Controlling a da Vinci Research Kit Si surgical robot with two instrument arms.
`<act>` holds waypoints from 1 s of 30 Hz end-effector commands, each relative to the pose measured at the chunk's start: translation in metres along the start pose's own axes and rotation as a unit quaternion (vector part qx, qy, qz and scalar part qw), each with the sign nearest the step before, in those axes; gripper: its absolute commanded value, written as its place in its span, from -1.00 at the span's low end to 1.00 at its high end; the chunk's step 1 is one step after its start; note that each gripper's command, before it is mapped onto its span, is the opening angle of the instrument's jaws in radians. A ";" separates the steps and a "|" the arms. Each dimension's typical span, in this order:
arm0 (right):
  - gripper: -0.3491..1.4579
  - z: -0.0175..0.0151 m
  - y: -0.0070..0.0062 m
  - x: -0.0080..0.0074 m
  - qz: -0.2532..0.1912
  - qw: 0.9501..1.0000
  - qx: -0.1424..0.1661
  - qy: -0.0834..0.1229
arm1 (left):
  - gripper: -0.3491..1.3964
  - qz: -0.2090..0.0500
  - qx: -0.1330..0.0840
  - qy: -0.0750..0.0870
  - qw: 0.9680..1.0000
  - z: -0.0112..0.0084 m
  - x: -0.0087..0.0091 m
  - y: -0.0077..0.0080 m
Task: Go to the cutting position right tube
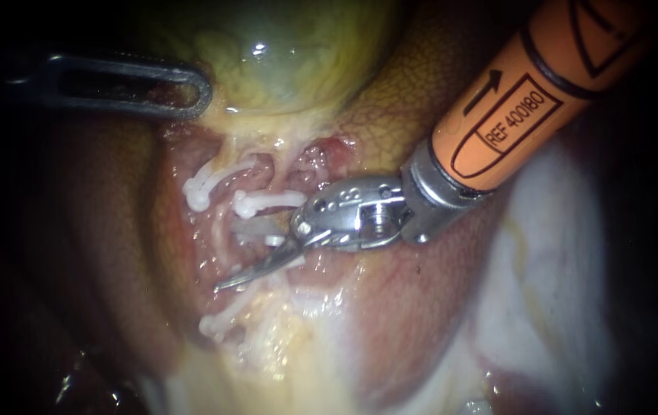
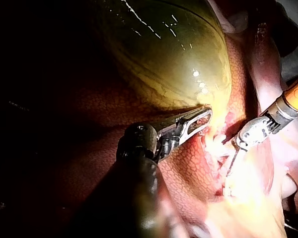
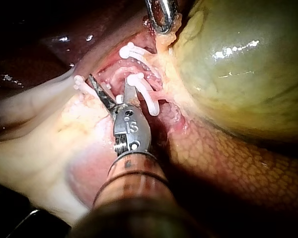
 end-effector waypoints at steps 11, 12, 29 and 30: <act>0.41 -0.0019 0.0003 -0.0021 0.030 0.997 -0.040 -0.058 | -1.00 0.000 0.000 0.000 1.000 0.0000 0.0000 0.0000; 0.41 -0.0022 0.0004 -0.0023 0.036 0.996 -0.043 -0.062 | -1.00 0.000 0.000 0.000 1.000 0.0000 0.0000 0.0000; 0.41 -0.0065 -0.0013 -0.0034 0.061 0.993 -0.053 -0.081 | -1.00 0.000 0.000 0.000 1.000 0.0000 0.0000 0.0000; 0.41 -0.0067 -0.0015 -0.0034 0.061 0.993 -0.052 -0.081 | -1.00 0.000 0.000 0.000 1.000 0.0000 0.0000 0.0000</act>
